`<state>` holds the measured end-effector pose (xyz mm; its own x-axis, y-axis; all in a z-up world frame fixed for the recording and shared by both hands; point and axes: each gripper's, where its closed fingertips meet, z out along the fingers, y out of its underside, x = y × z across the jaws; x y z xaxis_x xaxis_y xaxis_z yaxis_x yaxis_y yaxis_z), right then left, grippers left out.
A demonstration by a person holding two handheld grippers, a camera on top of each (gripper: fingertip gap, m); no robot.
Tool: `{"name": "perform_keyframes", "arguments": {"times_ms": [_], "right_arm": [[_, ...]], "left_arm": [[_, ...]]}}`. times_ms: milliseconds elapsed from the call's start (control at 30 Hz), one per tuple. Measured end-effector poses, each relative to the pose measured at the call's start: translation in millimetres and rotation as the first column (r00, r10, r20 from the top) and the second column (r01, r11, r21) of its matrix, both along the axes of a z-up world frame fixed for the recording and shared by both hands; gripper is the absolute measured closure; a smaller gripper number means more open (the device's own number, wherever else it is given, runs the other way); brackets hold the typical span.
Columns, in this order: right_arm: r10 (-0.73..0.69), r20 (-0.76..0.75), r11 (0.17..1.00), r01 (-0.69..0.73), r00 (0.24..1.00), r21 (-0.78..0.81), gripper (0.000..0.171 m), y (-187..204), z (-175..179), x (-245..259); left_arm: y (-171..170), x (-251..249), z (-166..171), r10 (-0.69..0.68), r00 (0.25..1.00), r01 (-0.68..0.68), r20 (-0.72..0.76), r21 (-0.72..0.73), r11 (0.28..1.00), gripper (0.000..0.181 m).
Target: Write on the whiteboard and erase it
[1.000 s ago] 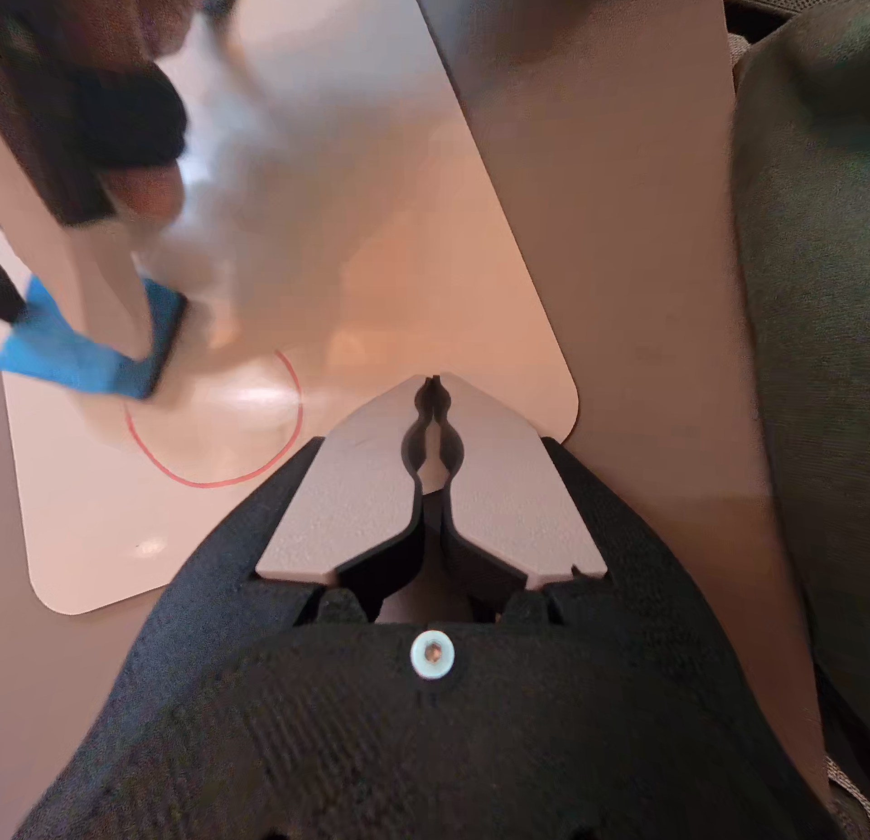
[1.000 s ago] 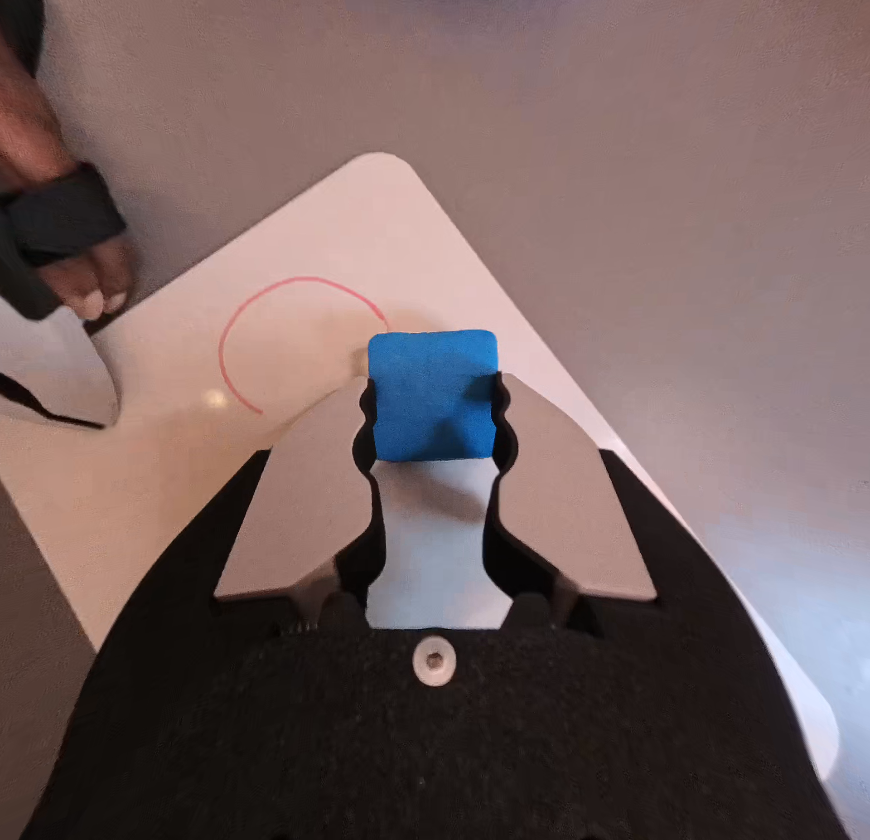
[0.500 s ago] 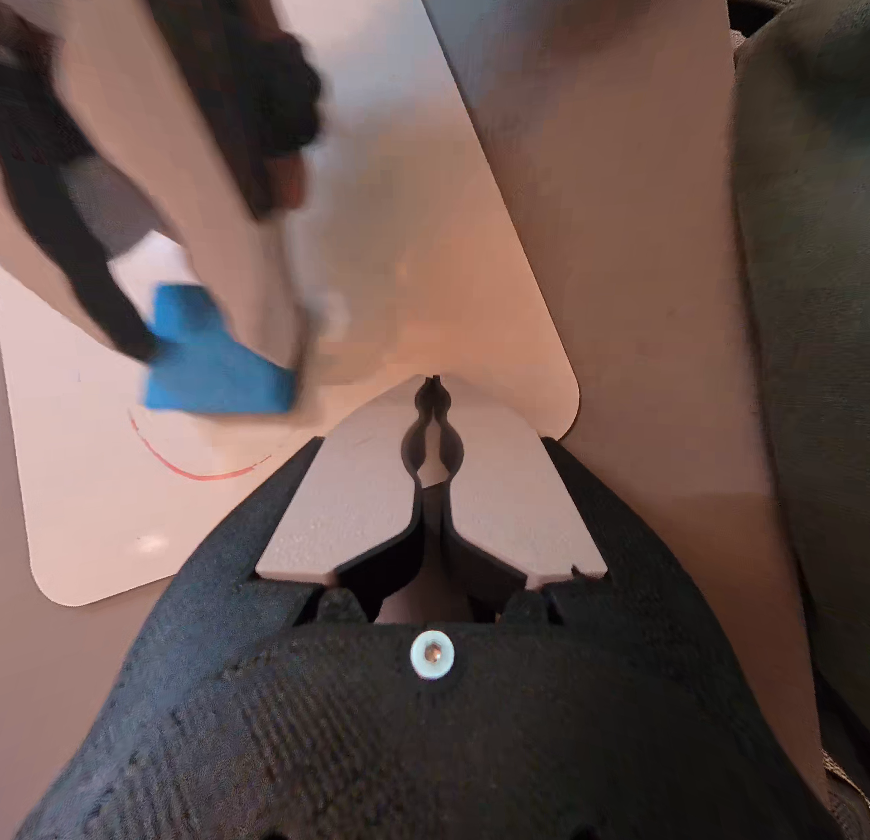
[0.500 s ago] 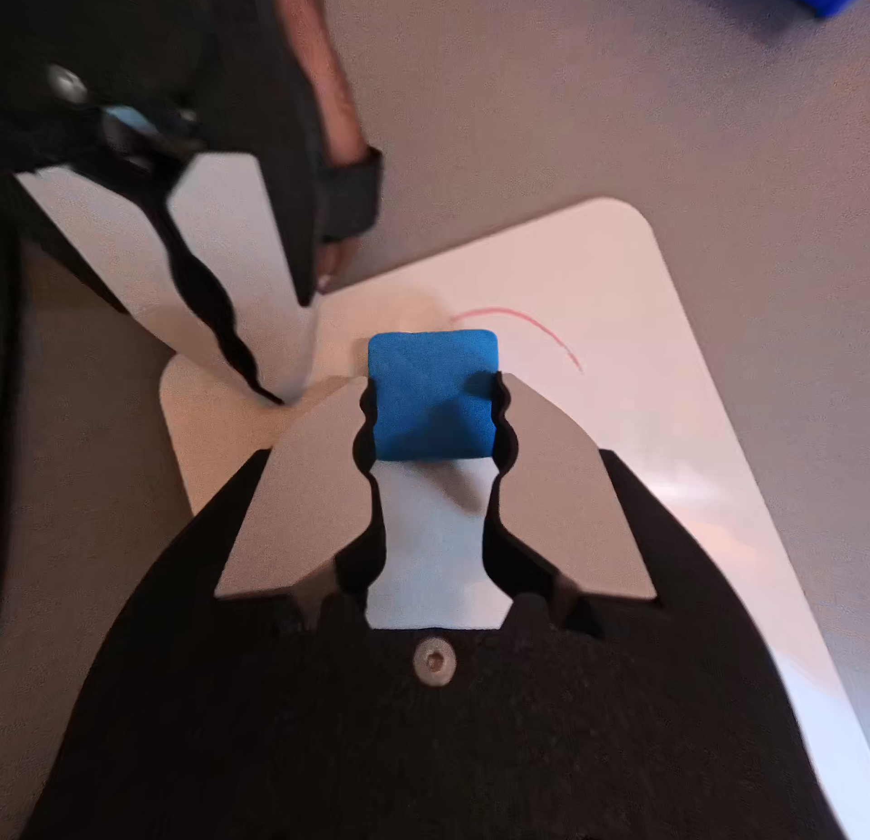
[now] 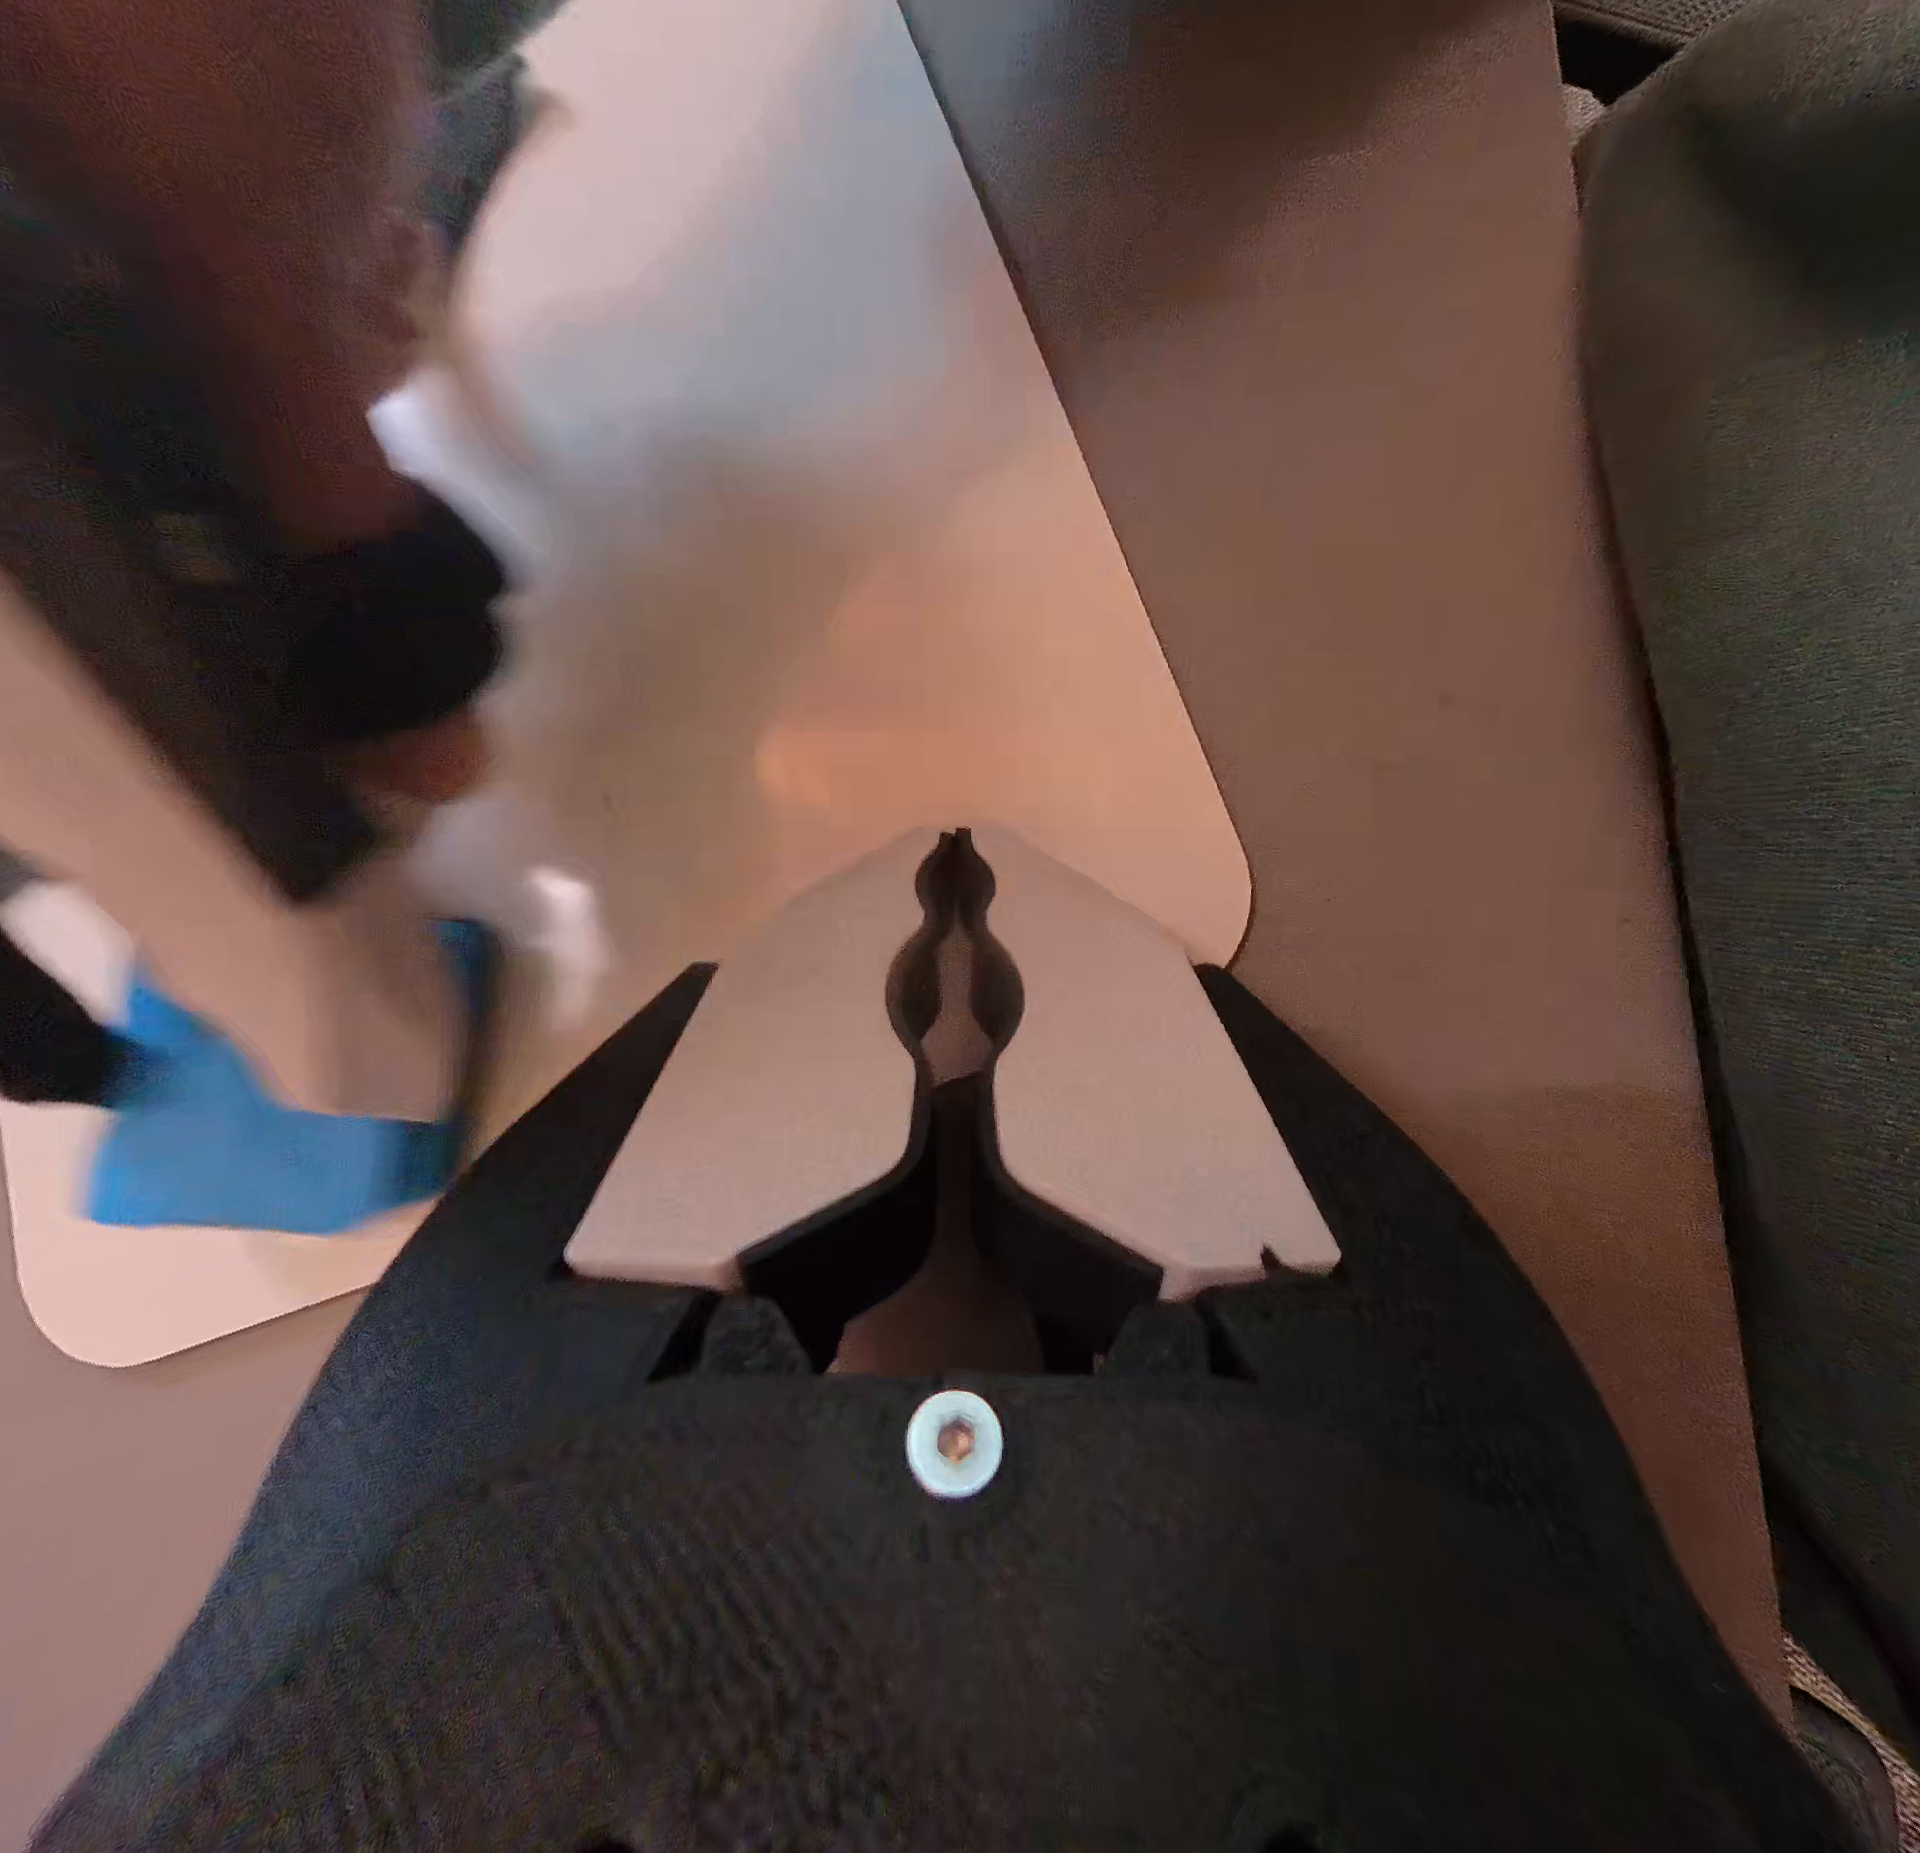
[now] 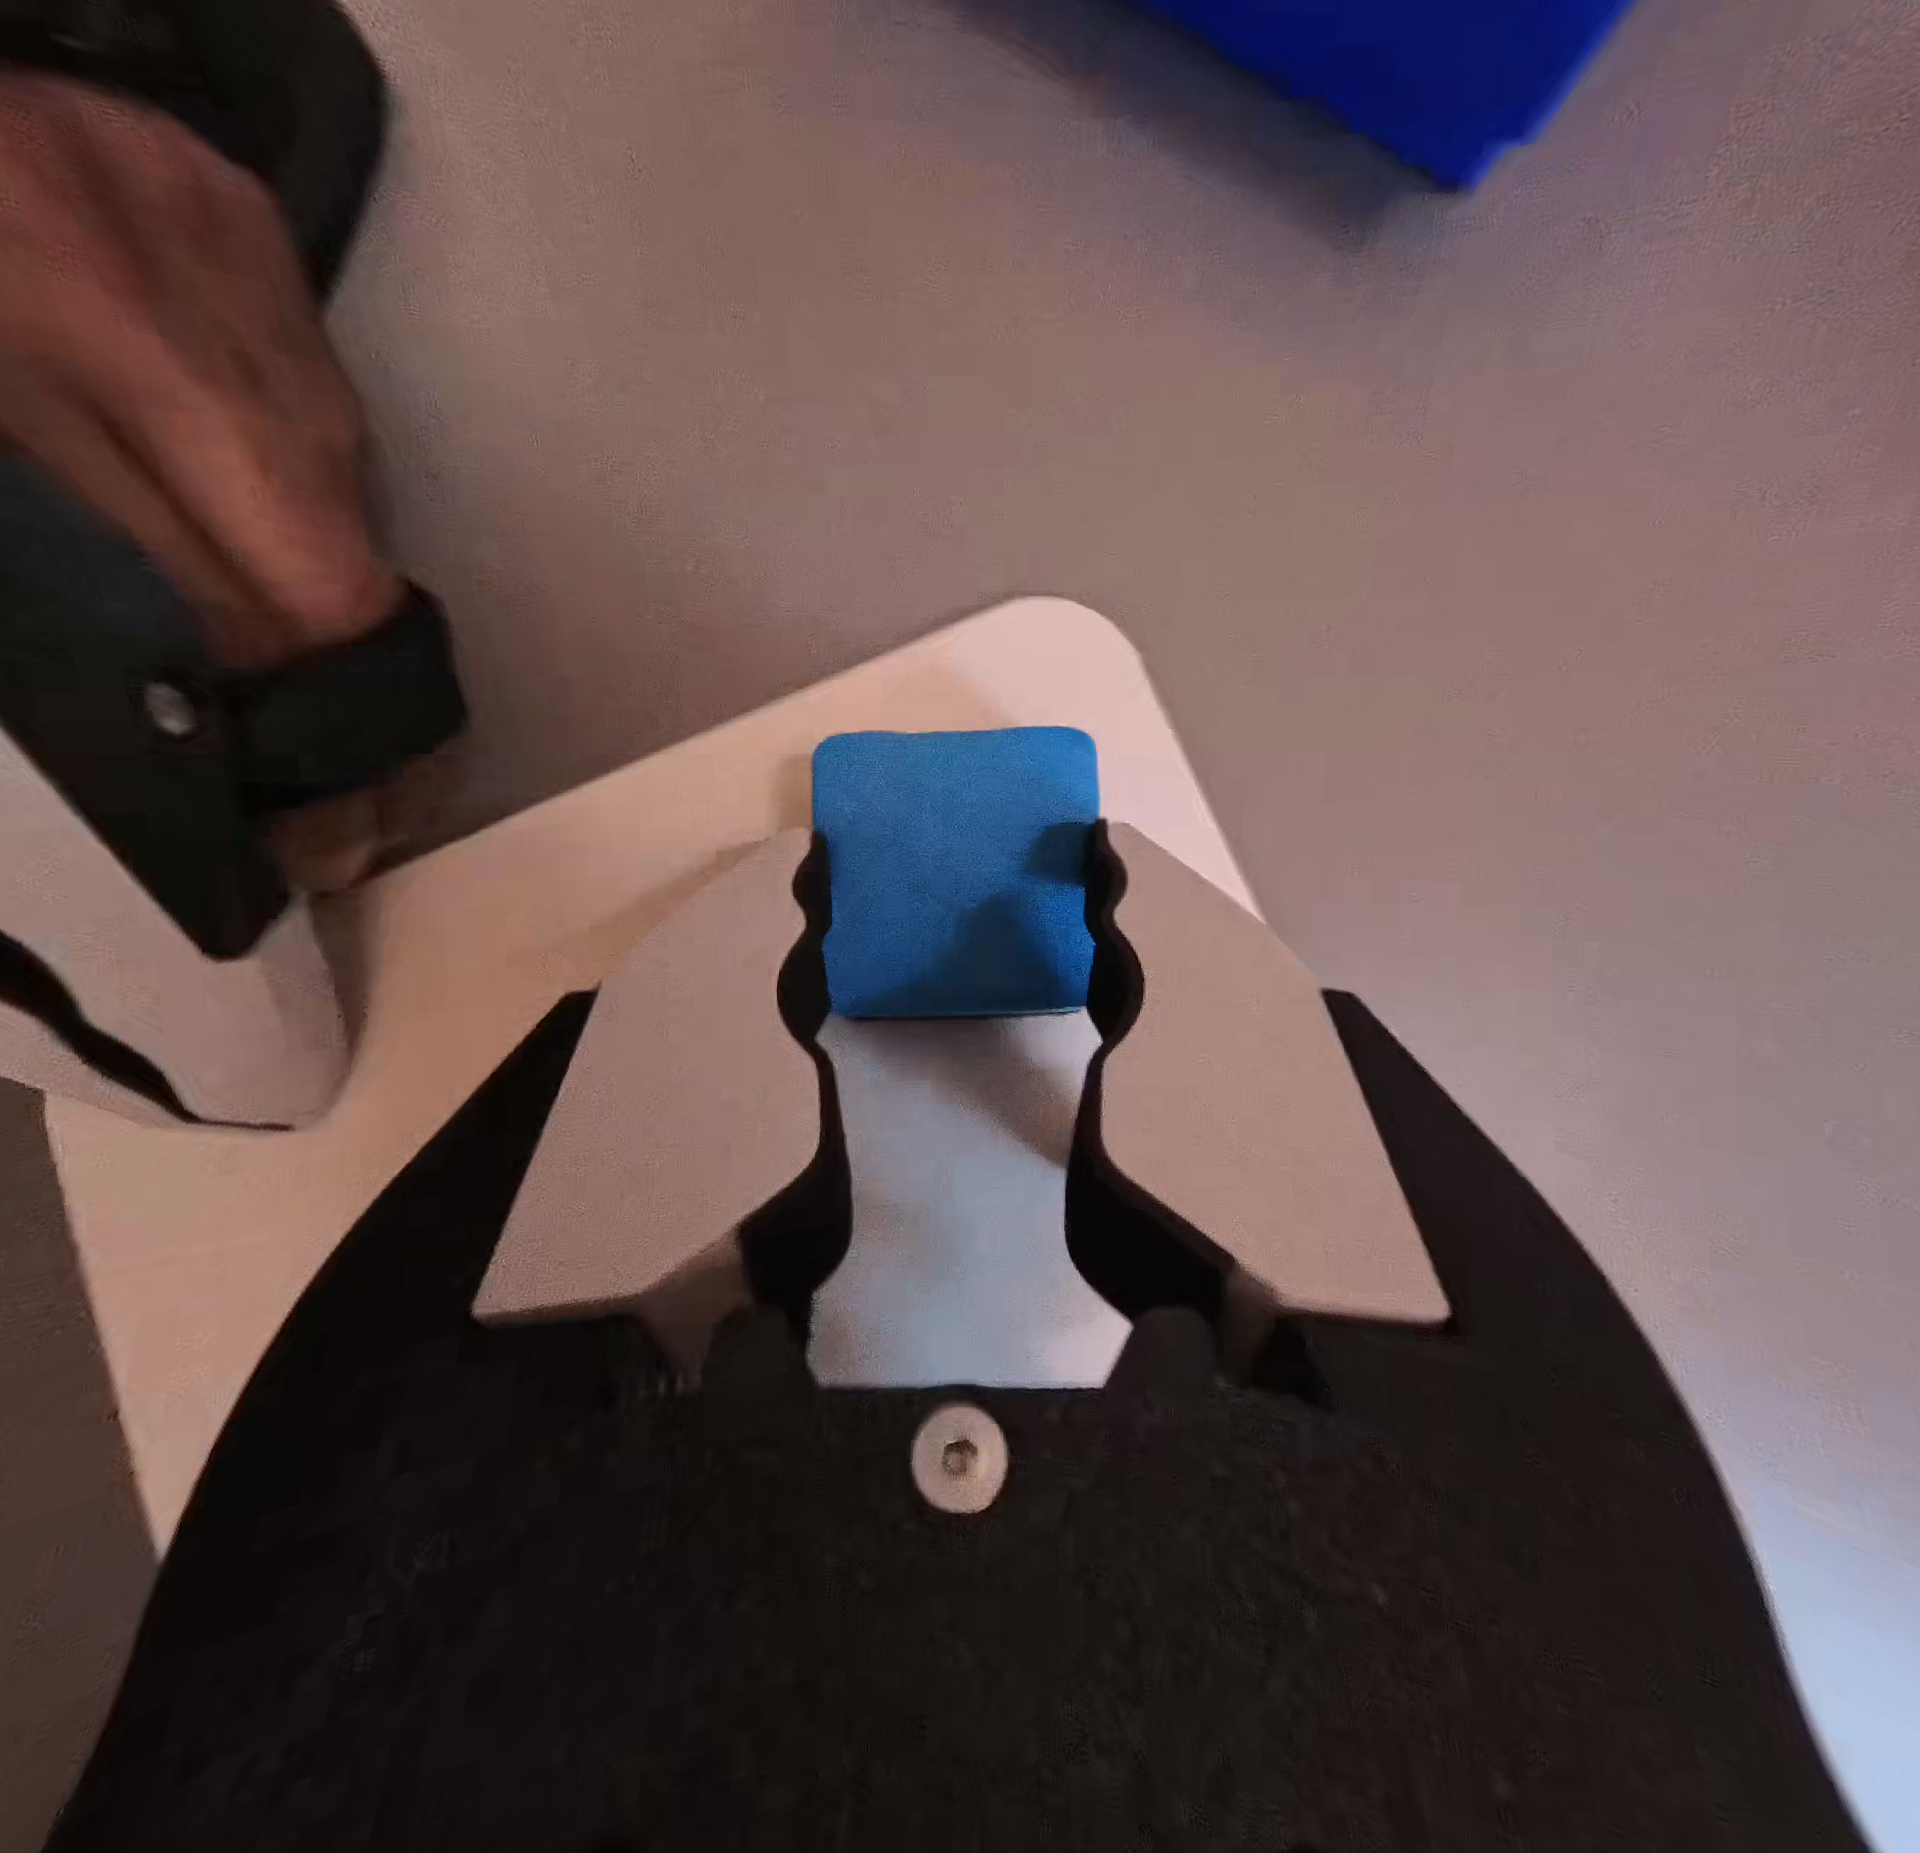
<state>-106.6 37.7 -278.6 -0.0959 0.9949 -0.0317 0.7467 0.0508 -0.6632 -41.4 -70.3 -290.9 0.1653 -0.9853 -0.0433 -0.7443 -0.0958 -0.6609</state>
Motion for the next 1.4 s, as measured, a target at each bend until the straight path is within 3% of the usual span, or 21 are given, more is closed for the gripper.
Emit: {"name": "perform_keyframes", "arguments": {"times_ms": [67,233,333,400,500,567,700,800,833,933,967,1100,1167,1267,1400], "right_arm": [[-0.035,0.027,0.999,0.035,0.999,0.008,0.123,18.1,0.0,17.1],[0.180,0.105,0.983,-0.183,0.978,0.021,0.123,-57.1,-0.2,42.7],[0.099,0.066,0.995,-0.100,0.993,0.007,0.123,-21.5,-0.3,29.1],[0.051,0.089,0.998,-0.053,0.995,0.020,0.124,2.6,-0.1,50.6],[0.179,0.105,0.984,-0.181,0.978,0.007,0.123,-42.2,-0.2,73.3],[0.229,0.109,0.972,-0.233,0.967,0.029,0.123,-57.2,-0.3,60.9],[0.075,0.038,0.997,-0.075,0.996,0.023,0.123,5.8,0.0,5.3],[0.221,0.071,0.972,-0.225,0.973,0.060,0.123,-20.2,-0.3,-23.3],[0.210,0.067,0.976,-0.213,0.975,0.048,0.123,-16.9,-0.3,-27.9],[-0.050,0.047,0.999,0.050,0.998,0.017,0.123,49.6,-0.2,-15.5],[-0.082,0.050,0.997,0.081,0.995,0.013,0.123,54.3,0.0,-6.8],[0.071,0.056,0.994,-0.075,0.996,0.078,0.123,-13.2,0.4,1.3],[-0.061,0.015,0.998,0.061,0.998,0.015,0.123,14.0,0.0,15.1],[-0.388,0.044,0.922,0.386,0.921,0.037,0.123,101.5,0.1,93.3],[-0.654,0.086,0.757,0.649,0.752,0.082,0.123,148.0,0.8,201.1]], "left_arm": [[0.6,-0.9,0.0,0.008,1.000,-0.008,0.001,0.000,1.000,0.181],[0.0,-2.6,0.0,0.000,1.000,0.000,0.000,-0.018,1.000,0.181],[-0.2,-2.5,0.1,0.004,1.000,-0.004,-0.004,-0.019,1.000,0.181],[-0.2,-3.0,0.1,0.011,1.000,-0.012,-0.005,-0.016,1.000,0.181],[-0.8,-4.4,0.2,0.009,1.000,-0.009,-0.002,-0.026,1.000,0.181],[-1.0,-3.0,0.3,0.001,1.000,-0.001,0.003,-0.038,0.999,0.181],[-3.9,0.4,0.3,-0.011,1.000,0.011,-0.003,-0.030,0.999,0.181],[-4.2,-1.4,0.5,-0.009,1.000,0.009,0.002,-0.046,0.999,0.181],[-4.2,-1.4,0.5,-0.010,1.000,0.010,0.004,-0.050,0.999,0.181],[-4.1,-1.1,0.6,-0.015,1.000,0.015,0.004,-0.047,0.999,0.181],[-4.2,-1.3,0.6,-0.015,1.000,0.015,0.006,-0.044,0.999,0.181],[-4.2,-1.5,0.8,-0.020,1.000,0.021,0.017,-0.055,0.998,0.181],[-4.2,-1.0,0.8,-0.023,1.000,0.024,0.018,-0.060,0.998,0.181],[-5.1,-1.2,0.9,-0.024,1.000,0.024,0.011,-0.040,0.999,0.181],[-5.5,-1.5,1.0,-0.024,1.000,0.025,0.018,-0.047,0.999,0.181]]}}
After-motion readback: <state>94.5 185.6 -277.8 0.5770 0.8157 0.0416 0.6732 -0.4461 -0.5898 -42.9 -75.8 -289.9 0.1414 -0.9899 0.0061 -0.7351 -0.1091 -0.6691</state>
